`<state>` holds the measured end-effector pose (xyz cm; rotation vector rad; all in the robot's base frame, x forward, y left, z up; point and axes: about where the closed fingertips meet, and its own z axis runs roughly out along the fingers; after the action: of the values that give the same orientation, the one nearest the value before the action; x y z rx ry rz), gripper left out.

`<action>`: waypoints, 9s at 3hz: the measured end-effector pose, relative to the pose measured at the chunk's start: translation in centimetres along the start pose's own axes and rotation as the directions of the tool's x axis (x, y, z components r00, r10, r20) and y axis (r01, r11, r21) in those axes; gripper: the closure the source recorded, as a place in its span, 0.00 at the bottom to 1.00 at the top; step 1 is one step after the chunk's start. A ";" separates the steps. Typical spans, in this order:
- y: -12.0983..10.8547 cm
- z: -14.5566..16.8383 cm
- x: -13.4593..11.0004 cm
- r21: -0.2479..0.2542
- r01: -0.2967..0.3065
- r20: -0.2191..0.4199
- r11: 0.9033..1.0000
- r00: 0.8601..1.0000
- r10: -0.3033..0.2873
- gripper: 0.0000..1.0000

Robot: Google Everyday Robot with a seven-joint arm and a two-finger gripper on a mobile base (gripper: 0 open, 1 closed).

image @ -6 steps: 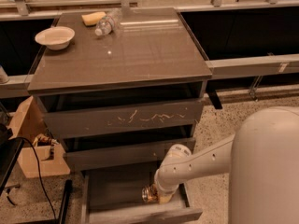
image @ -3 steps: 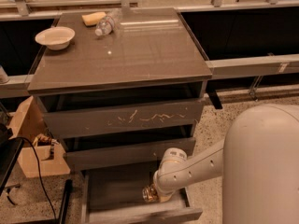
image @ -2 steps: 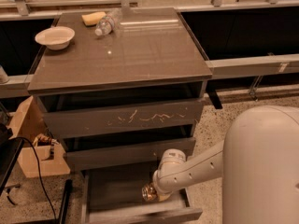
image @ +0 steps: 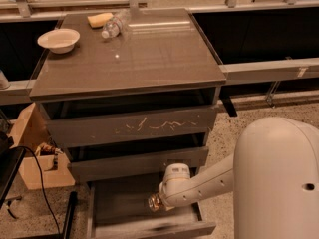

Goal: Place orange can into bottom drawer

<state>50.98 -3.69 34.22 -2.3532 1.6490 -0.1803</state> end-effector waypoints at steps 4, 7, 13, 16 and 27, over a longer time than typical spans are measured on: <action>0.1 12.2 4.3 -0.133 -0.124 -0.061 0.983 0.991 0.117 1.00; 2.7 13.7 3.2 -0.164 -0.108 -0.054 0.981 0.993 0.101 1.00; 3.5 22.6 1.0 -0.219 -0.035 -0.054 0.975 0.998 0.023 0.97; 3.5 22.6 1.0 -0.219 -0.035 -0.054 0.975 0.998 0.023 0.28; 0.3 3.1 8.5 0.197 0.028 -0.062 0.980 0.998 -0.016 0.00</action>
Offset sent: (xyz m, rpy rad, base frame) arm 0.0373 -0.0075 -0.0830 -0.0609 0.0508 -0.0420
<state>54.45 -11.33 30.77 -2.2372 1.5538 -0.4039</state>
